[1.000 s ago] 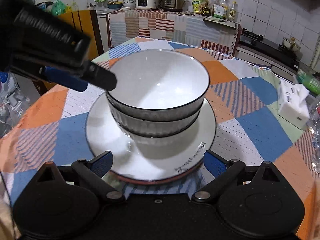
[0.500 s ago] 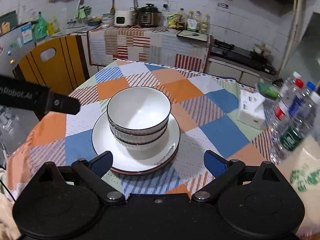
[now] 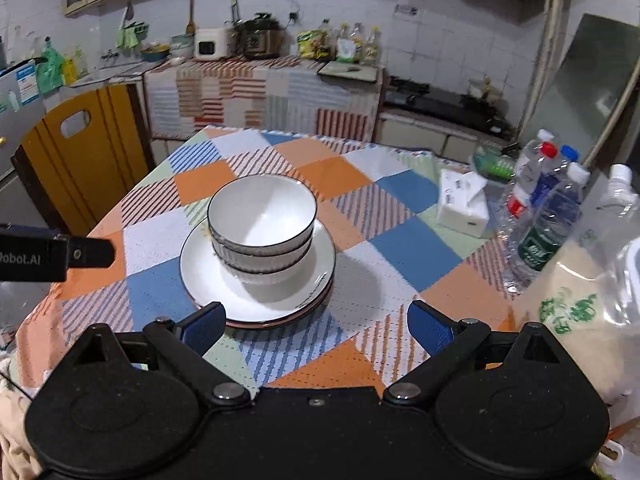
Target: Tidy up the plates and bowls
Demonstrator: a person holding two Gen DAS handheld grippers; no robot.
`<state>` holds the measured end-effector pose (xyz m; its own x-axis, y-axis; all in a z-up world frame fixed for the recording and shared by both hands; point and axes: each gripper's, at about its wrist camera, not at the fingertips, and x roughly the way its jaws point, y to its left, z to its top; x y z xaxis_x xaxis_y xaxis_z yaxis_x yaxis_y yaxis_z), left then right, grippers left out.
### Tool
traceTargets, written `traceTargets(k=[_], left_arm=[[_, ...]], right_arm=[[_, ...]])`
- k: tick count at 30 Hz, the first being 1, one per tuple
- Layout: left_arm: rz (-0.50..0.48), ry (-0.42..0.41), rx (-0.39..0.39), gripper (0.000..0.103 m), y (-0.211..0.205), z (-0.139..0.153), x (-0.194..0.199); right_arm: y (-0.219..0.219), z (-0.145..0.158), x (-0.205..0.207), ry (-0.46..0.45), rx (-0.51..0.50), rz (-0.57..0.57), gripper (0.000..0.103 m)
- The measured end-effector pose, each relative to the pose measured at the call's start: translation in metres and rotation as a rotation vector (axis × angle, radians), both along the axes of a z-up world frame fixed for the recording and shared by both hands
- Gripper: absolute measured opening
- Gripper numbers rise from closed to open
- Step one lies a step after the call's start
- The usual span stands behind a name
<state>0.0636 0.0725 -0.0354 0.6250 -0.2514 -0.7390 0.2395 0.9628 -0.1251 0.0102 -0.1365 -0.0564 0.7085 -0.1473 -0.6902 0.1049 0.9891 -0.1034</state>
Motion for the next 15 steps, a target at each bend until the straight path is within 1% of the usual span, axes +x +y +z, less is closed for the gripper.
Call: traceTargets(k=[2,4,8,12,15], left_arm=[[0.006,-0.005,0.012,0.070,0.002,0.000,-0.001],[0.007,-0.016,0.031,0.070,0.003,0.001,-0.003],[0.002,-0.042,0.050,0.079,0.004,0.001,-0.011],[-0.004,-0.058,0.069,0.082,0.003,0.000,-0.017],[-0.007,-0.075,0.076,0.087,0.003,-0.001,-0.022]], right_arm=[[0.002,0.001,-0.002,-0.013,-0.007,-0.013,0.099],[0.003,0.002,-0.005,-0.029,0.007,-0.027,0.099],[0.004,0.005,-0.008,-0.042,0.029,-0.043,0.099],[0.006,0.003,-0.013,-0.039,0.033,-0.049,0.099],[0.009,0.001,-0.018,-0.038,0.026,-0.054,0.099]])
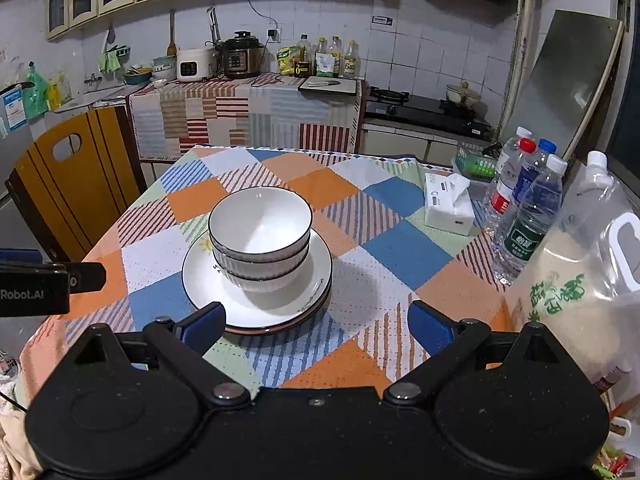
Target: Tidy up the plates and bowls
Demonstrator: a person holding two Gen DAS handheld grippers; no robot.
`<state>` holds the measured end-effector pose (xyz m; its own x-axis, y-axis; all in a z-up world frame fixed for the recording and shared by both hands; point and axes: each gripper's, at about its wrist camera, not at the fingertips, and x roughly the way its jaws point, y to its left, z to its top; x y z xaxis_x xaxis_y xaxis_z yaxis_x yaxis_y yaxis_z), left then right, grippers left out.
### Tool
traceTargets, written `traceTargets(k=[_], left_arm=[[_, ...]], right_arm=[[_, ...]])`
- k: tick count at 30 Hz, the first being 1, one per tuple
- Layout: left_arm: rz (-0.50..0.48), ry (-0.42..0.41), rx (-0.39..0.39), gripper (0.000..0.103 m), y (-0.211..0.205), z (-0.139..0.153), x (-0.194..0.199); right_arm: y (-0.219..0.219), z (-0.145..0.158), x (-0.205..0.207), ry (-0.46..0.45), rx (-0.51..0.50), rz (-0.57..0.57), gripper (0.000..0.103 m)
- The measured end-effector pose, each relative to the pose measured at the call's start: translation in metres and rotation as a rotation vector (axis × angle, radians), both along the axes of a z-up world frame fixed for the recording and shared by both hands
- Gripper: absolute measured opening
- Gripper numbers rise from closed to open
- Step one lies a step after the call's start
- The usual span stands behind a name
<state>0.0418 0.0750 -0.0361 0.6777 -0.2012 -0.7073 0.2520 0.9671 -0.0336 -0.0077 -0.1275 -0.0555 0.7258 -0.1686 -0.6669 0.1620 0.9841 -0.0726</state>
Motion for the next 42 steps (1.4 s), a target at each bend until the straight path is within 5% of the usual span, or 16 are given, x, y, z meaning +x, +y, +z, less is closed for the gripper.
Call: traceTargets(k=[4,42], left_arm=[[0.013,-0.024,0.014,0.095,-0.002,-0.001,-0.005],[0.012,0.014,0.027,0.102,-0.012,-0.011,-0.011]], right_arm=[[0.002,-0.003,-0.004,0.016,0.011,0.016,0.099],[-0.001,-0.010,-0.013,0.027,-0.033,-0.038,0.099]])
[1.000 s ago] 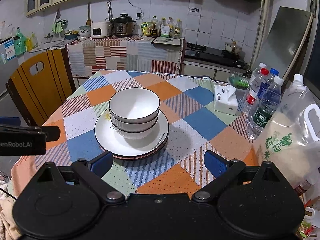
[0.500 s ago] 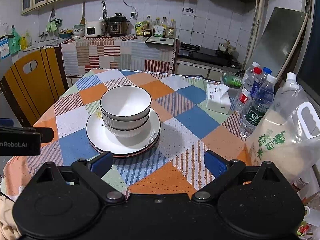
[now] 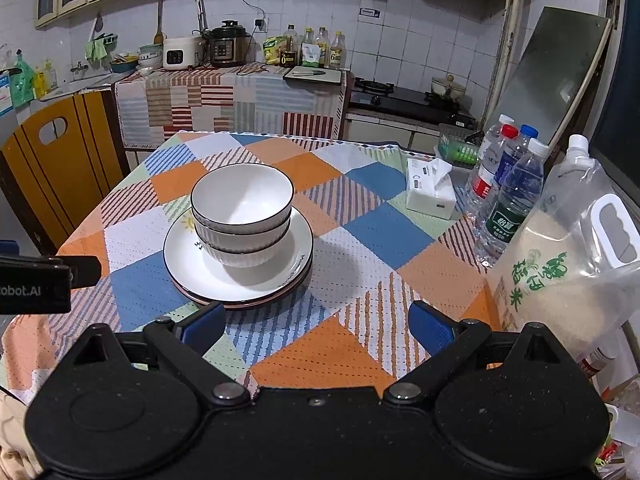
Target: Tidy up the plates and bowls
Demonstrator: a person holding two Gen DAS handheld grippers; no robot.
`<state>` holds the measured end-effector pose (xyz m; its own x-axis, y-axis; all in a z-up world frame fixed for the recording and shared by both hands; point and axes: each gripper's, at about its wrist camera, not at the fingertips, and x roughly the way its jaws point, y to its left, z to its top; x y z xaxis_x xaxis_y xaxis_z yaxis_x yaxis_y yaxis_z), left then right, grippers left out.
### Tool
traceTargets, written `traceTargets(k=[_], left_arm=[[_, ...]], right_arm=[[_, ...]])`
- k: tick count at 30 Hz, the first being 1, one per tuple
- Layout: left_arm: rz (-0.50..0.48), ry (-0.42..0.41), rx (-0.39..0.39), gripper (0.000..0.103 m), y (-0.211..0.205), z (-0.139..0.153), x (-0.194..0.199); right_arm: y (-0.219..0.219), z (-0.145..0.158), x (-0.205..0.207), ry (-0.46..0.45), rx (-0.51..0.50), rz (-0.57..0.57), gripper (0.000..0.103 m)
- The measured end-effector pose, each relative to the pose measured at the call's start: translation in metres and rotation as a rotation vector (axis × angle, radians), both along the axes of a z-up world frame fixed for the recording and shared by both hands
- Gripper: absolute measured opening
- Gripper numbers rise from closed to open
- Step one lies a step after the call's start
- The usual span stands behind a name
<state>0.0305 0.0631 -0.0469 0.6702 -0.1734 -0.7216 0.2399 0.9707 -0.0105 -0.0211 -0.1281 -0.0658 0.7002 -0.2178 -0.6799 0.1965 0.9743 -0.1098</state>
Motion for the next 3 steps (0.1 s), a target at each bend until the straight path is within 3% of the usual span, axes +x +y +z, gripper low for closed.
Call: traceTargets(k=[3], left_arm=[[-0.008,0.003,-0.006,0.102,-0.0002,0.0006,-0.0007]], right_arm=[[0.0000,0.0001,-0.0004,0.000,-0.001,0.000,0.099]])
